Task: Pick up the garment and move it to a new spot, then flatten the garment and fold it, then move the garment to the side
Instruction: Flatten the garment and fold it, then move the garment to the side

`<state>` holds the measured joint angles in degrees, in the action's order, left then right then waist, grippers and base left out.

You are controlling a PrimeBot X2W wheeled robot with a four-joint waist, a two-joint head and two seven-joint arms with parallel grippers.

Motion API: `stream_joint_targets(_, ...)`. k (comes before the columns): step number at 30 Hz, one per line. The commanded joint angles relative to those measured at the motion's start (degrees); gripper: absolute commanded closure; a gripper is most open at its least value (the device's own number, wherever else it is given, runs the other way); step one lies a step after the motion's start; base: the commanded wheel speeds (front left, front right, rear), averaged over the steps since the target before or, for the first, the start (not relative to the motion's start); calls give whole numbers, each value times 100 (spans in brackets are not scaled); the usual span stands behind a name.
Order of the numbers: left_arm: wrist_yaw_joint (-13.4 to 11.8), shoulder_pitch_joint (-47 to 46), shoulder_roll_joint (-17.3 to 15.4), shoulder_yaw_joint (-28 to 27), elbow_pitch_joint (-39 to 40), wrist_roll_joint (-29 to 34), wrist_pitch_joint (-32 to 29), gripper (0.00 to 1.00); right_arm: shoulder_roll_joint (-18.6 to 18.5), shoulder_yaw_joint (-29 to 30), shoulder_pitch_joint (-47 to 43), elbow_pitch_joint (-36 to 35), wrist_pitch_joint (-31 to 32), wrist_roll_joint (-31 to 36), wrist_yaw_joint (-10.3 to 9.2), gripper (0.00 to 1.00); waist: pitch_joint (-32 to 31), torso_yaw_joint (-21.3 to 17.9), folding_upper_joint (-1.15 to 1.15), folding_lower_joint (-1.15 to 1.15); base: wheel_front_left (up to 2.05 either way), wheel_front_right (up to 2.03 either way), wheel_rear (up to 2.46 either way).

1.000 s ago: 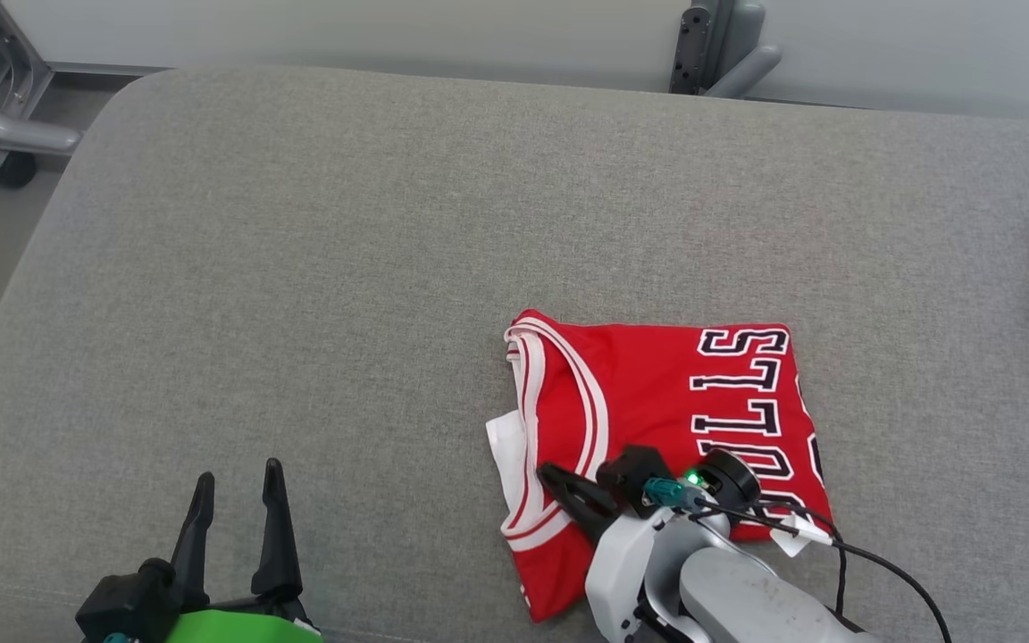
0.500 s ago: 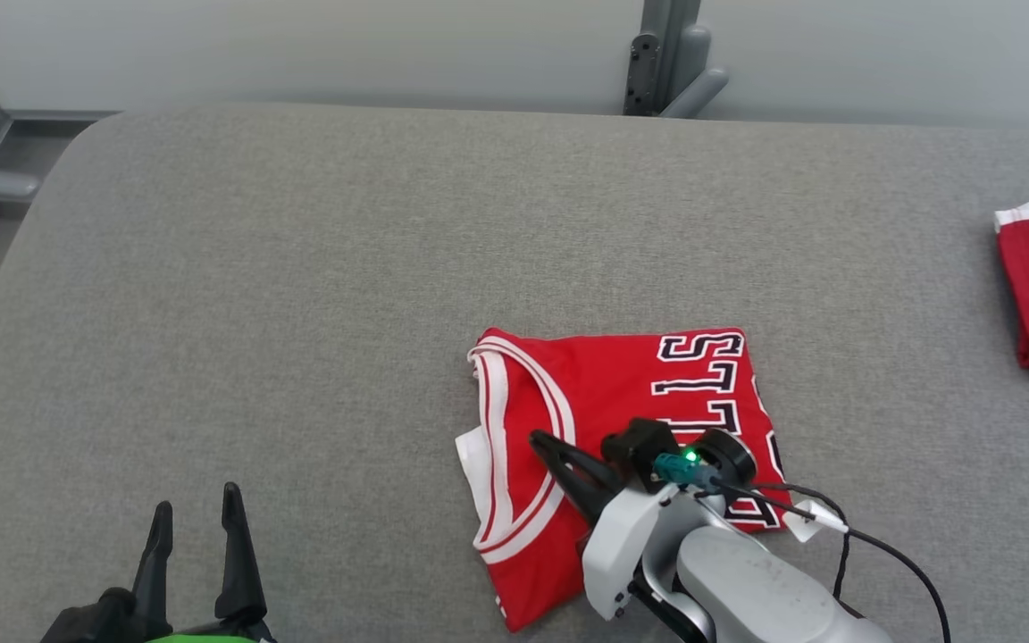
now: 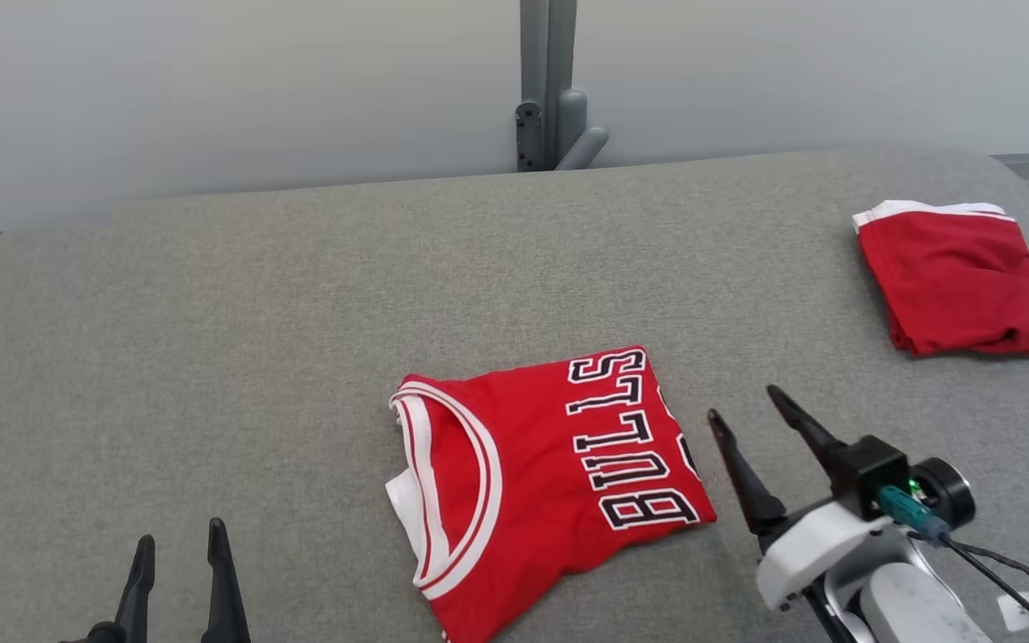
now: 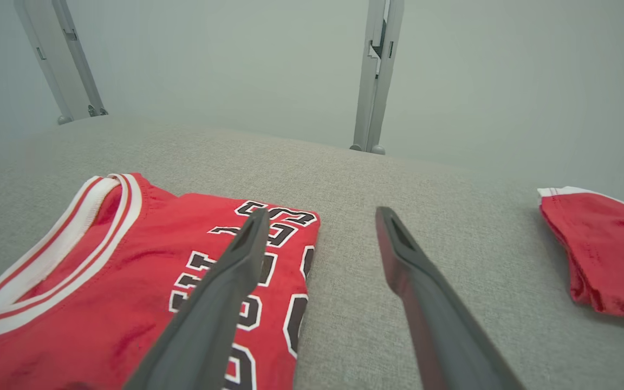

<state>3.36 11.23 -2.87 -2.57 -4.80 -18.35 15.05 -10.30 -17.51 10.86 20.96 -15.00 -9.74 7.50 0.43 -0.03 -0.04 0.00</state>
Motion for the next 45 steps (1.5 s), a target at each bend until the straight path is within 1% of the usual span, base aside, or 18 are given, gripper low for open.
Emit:
stream_joint_targets(1,47,45,-10,-3,-14,70,14,0,-30,193,-185,-103,-23,97,-5,0,-140,-176,4,0,0,0,0)
stream_joint_targets(7,151,-12,-10,17,-188,292,14,0,141,1088,-766,-431,-23,351,-4,0,-224,-181,4,0,0,0,0)
stream_joint_targets(11,207,31,-10,0,-283,348,14,0,328,1409,-1069,-526,-23,530,-4,0,-264,-182,4,0,0,0,0)
stream_joint_targets(19,284,50,-10,-49,-370,413,14,0,481,1533,-1188,-525,-23,676,-4,0,-263,-139,4,0,0,0,0)
stream_joint_targets(28,314,42,-10,-40,-395,396,15,0,467,1542,-1096,-431,-24,716,-4,0,-246,-29,4,0,0,0,0)
stream_joint_targets(33,327,-16,-10,-13,-363,374,14,0,443,1375,-846,-363,30,352,-4,0,-181,71,4,0,0,0,0)
stream_joint_targets(36,337,-50,-10,14,-324,337,14,0,283,1131,-446,-380,582,0,-5,0,-88,124,4,0,0,0,0)
stream_joint_targets(39,341,-108,-10,38,-329,301,14,0,133,756,-93,-362,1432,-397,-5,0,79,183,4,0,0,0,0)
stream_joint_targets(41,346,-188,-10,78,-355,278,14,0,-19,560,129,-210,2049,-579,-6,0,194,253,4,0,0,0,0)
stream_joint_targets(42,348,-228,-9,103,-364,254,15,0,-36,396,235,-146,2319,-707,-5,0,248,292,4,0,0,0,0)
stream_joint_targets(44,330,-279,-11,135,-374,203,14,0,-74,207,447,29,2691,-935,-5,0,351,361,4,0,0,0,0)
stream_joint_targets(45,320,-303,-10,169,-395,192,14,0,-161,73,542,129,2801,-941,-5,0,396,407,4,0,0,0,0)
